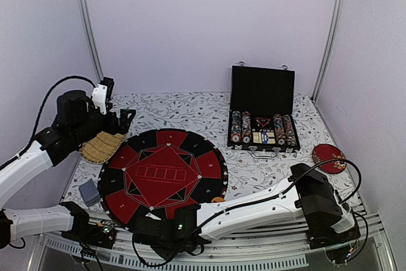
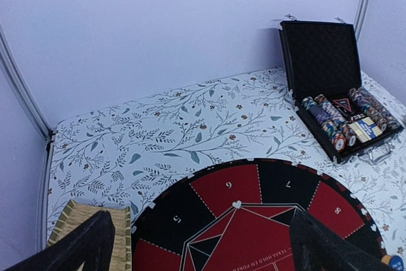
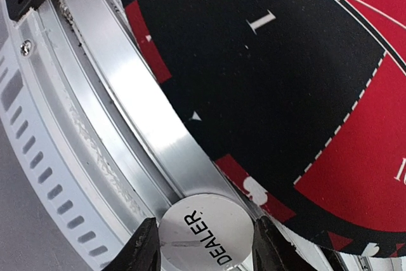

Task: Distribute texas hold em gaming equipment
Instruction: Pick up the dealer button from the corner of the board.

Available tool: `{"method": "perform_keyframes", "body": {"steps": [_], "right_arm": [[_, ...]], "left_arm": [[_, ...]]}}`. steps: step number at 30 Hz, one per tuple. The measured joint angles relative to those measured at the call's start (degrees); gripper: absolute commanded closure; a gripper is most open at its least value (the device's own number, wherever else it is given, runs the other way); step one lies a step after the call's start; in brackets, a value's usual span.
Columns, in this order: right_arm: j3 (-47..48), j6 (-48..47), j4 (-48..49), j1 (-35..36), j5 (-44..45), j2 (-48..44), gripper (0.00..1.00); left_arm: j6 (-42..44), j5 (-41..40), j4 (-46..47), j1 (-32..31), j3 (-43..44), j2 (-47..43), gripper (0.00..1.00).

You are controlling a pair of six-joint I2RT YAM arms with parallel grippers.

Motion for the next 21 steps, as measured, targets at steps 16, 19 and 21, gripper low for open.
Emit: {"method": "perform_keyframes", "body": {"steps": [16,19,21], "right_arm": [[-8.3,1.2,-4.0,0.0,7.6,-5.7,0.64],[-8.8,0.9,-3.8,-0.6,8.8,-6.1,0.64],[-9.2,0.5,-3.7,-1.2,9.7,-6.3,0.64]], "left_arm": [[0.0,-0.2,0.0,0.0,0.0,0.0,0.02],[0.0,-0.2,0.1,0.0,-0.1,-0.1,0.02],[0.0,-0.2,0.2,0.0,-0.2,-0.1,0.02]]}}
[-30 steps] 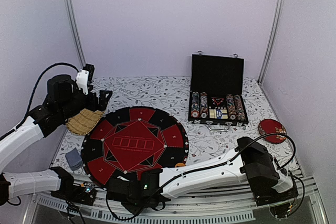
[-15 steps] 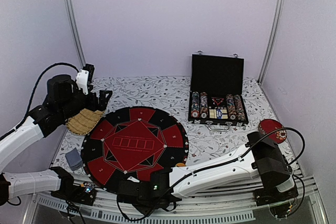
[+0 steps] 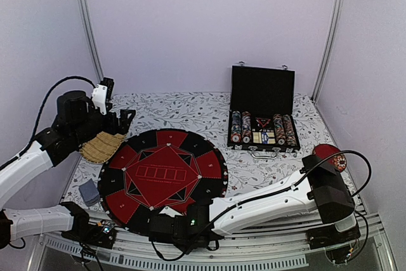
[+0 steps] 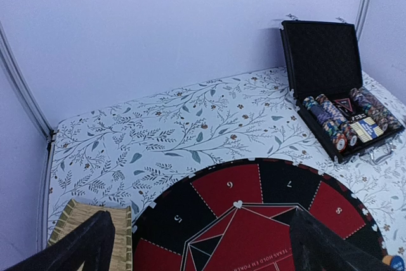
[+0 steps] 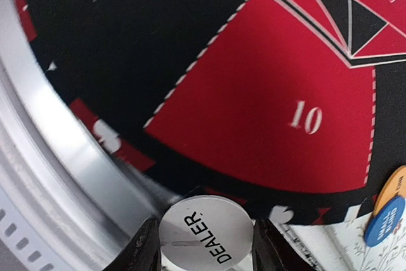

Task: Distribute texas hold em gaming equipment
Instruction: Pick up the dealer button from the corner of the board, then place the dealer button at position 10.

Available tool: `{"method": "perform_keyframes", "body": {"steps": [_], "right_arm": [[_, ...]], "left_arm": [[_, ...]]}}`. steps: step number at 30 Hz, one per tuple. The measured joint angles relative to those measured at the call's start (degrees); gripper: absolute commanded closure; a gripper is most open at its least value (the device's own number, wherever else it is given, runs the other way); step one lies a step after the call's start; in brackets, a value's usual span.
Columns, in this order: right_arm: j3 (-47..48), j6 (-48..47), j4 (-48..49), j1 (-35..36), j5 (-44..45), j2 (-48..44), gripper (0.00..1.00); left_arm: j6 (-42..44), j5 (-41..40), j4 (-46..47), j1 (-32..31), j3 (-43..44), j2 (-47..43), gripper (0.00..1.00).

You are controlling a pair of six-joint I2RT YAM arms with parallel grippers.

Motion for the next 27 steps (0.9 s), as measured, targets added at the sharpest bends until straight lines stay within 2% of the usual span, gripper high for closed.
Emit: {"method": "perform_keyframes", "body": {"steps": [10,19,22,27], "right_arm": [[-1.1,-3.7,4.9,-3.1,1.3,-2.4,0.64],[-1.6,-7.0,10.1,-7.2,-1.3,-2.4,0.63],[-3.1,-7.0,11.1,-8.1,-3.0,-2.4,0.56],[-4.9,-6.9,10.8,-8.6,-5.4,-2.1,0.27]], "left_arm": [[0.0,0.0,0.0,0.0,0.0,0.0,0.02],[0.0,-0.2,0.0,0.0,0.0,0.0,0.02],[0.0,-0.2,0.0,0.0,0.0,0.0,0.02],[0.0,-0.2,0.1,0.0,0.0,0.0,0.02]]}}
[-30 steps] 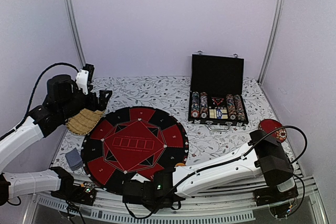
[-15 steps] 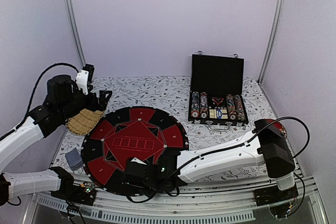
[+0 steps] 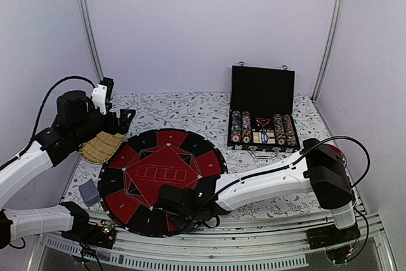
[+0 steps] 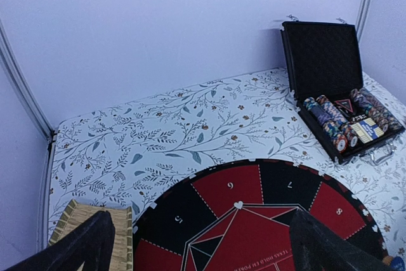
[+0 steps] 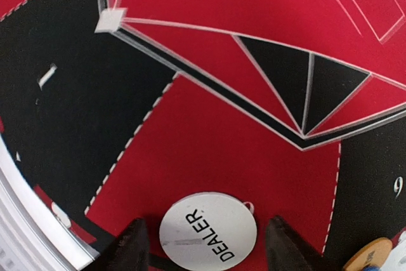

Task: Distribute texas hold em gaming equipment
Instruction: Place the dealer button at position 10.

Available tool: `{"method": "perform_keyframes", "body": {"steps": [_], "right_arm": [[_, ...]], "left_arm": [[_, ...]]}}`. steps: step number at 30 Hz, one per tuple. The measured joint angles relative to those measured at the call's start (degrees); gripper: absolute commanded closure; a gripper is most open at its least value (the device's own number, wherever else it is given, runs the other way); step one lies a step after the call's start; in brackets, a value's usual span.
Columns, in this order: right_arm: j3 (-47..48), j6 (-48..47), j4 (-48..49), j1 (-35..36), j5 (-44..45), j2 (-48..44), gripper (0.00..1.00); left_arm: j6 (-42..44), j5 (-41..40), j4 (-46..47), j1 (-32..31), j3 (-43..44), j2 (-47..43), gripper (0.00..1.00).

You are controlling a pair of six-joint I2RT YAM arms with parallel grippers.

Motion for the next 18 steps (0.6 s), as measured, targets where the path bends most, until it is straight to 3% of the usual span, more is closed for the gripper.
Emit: {"method": "perform_keyframes", "body": {"steps": [4,9,13,18], "right_arm": [[0.0,0.0,-0.5,0.0,-0.7,0.0,0.13],[-1.0,-0.4,-1.0,-0.6,-0.6,-1.5,0.07],[-8.4,-0.4,-0.8,-2.5,-0.9,-9.6,0.01],[-20.5,1.0,-0.5,-7.8,-2.3,-21.1,0.01]], "left_arm": [[0.0,0.0,0.0,0.0,0.0,0.0,0.02],[0.0,0.0,0.0,0.0,0.0,0.0,0.02],[0.0,0.2,0.0,0.0,0.0,0.0,0.02],[0.0,0.5,0.1,0.0,0.0,0.0,0.02]]}}
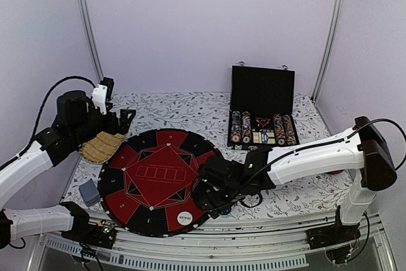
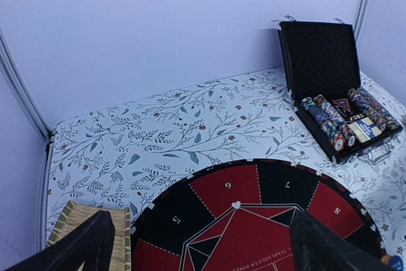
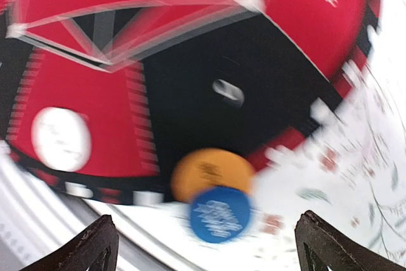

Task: Distribute texas hold em gaming equipment
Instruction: Place the dealer button at position 10, then pick up the small blind button from the big blind area.

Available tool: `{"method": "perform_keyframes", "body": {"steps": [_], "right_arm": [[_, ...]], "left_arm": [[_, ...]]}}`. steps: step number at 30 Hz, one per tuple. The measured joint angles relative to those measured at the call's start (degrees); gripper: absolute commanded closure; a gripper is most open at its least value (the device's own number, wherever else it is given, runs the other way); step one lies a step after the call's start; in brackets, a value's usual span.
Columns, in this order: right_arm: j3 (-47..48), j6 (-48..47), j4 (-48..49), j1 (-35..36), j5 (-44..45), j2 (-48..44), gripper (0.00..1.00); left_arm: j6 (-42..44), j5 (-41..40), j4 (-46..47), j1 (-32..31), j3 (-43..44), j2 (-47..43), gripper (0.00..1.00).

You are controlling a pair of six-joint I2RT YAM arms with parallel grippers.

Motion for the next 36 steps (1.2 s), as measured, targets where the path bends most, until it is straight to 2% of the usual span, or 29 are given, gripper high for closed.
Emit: {"method": "perform_keyframes", "body": {"steps": [3,7,21,27,36], "right_arm": [[-5.1,1.2,0.1,-2.2,-0.7,-1.6,0.01],[-7.1,1.6,0.1,-2.1,-2.3,-1.4,0.01],[-4.6,-0.1,1.6,-2.7,-4.3,3.9,0.48],[-4.1,0.2,0.2,-2.5,-4.2,4.1,0.6],[-3.9,1.3,-1.8,-2.0,-3.9,3.8,0.66]], "left_arm": [[0.0,0.1,0.0,0.0,0.0,0.0,0.02],[0.0,0.2,0.0,0.0,0.0,0.0,0.02],[0.0,0.3,0.0,0.0,0.0,0.0,0.02],[0.0,0.3,0.0,0.0,0.0,0.0,0.02],[0.0,0.3,0.0,0.0,0.0,0.0,0.02]]}}
